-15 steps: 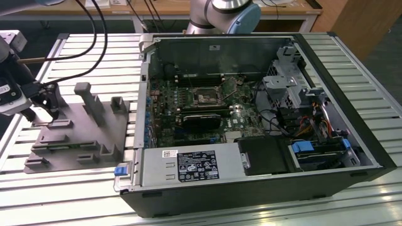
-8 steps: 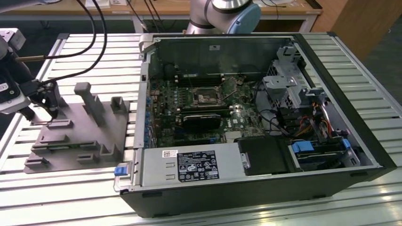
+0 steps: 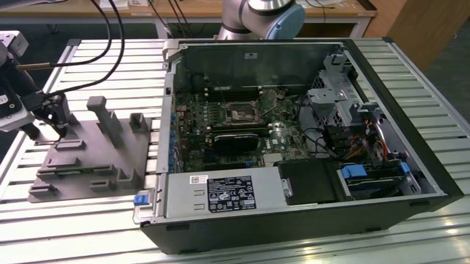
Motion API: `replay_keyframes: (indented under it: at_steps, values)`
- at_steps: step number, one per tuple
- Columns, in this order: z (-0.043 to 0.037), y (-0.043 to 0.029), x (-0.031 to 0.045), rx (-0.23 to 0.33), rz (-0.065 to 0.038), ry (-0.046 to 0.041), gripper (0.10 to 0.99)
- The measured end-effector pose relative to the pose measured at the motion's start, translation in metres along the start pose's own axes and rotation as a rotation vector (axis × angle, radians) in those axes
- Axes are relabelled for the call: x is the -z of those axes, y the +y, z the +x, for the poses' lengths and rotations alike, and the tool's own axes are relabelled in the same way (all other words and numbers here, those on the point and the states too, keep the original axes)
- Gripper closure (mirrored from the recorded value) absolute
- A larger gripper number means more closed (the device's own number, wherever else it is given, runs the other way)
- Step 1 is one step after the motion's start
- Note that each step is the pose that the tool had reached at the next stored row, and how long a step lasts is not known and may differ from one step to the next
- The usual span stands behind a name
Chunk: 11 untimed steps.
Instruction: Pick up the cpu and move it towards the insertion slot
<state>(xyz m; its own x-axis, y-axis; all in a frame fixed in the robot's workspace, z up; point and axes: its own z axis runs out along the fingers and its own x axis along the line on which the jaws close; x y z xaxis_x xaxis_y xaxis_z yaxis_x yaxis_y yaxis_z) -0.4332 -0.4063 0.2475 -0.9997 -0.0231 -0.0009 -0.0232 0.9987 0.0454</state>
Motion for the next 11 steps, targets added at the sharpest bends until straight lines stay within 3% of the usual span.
replay_keyframes:
  at_steps: [11]
  values:
    - [0.0000,0.0005,0.0114,0.000,0.000,0.0001,0.545]
